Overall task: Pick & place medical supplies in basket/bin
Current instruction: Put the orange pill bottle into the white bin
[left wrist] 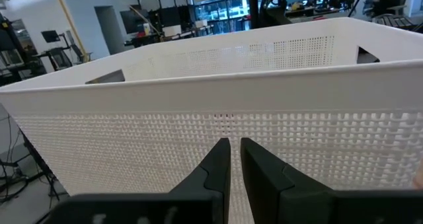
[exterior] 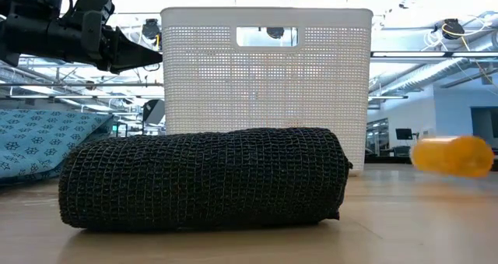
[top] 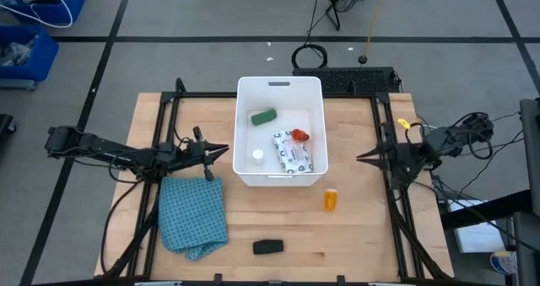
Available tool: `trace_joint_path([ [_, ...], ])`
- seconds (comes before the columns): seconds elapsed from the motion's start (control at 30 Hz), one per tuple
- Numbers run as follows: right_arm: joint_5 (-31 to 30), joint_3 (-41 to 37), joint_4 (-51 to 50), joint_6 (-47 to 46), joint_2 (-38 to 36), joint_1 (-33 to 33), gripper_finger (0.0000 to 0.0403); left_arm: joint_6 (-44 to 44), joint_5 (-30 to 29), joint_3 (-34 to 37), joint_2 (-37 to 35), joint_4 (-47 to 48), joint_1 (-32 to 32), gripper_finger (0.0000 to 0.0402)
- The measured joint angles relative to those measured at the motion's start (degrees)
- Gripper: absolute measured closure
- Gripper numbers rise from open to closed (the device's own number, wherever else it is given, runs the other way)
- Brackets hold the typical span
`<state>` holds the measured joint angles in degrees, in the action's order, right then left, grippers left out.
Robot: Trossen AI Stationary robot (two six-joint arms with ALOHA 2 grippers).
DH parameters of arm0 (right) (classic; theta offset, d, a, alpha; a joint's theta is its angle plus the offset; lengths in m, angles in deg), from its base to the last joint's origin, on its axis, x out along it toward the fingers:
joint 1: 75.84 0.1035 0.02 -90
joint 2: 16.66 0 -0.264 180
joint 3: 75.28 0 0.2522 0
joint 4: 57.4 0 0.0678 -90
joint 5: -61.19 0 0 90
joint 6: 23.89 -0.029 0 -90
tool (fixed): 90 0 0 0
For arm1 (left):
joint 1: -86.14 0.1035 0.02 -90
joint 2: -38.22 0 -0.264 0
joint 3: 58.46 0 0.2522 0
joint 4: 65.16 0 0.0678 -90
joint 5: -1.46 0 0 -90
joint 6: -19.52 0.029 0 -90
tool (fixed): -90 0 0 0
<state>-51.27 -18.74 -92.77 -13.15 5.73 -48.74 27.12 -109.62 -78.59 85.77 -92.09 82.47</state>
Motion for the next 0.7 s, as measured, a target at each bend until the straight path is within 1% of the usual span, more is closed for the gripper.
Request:
trace_joint_path([
  [0.1, -0.1, 0.0, -1.7, -1.0, -0.2, -0.3, 0.04, 0.0, 0.0, 0.0, 0.0, 0.0, 0.0, 0.036],
  [0.33, -0.3, -1.1, -0.9, -0.8, 0.1, -0.4, 0.0403, 0.0, 0.0, 0.0, 0.0, 0.0, 0.0, 0.036],
  [0.4, -1.5, -1.5, -1.1, -1.2, 0.2, -0.4, 0.0403, -0.2, 0.0, 0.0, 0.0, 0.0, 0.0, 0.036],
  [0.57, -2.3, -1.9, -1.0, -1.7, 0.1, -0.4, 0.0403, -0.6, 0.0, 0.0, 0.0, 0.2, 0.0, 0.036],
  [0.63, -4.5, -2.0, -0.9, -3.8, 0.5, -0.4, 0.0403, -0.6, 0.0, 0.0, 0.0, 0.2, 0.0, 0.036],
  [0.7, -5.3, -2.0, -1.0, -6.1, 1.1, -0.4, 0.0403, -0.6, 0.0, 0.0, 0.0, 0.2, 0.0, 0.036],
])
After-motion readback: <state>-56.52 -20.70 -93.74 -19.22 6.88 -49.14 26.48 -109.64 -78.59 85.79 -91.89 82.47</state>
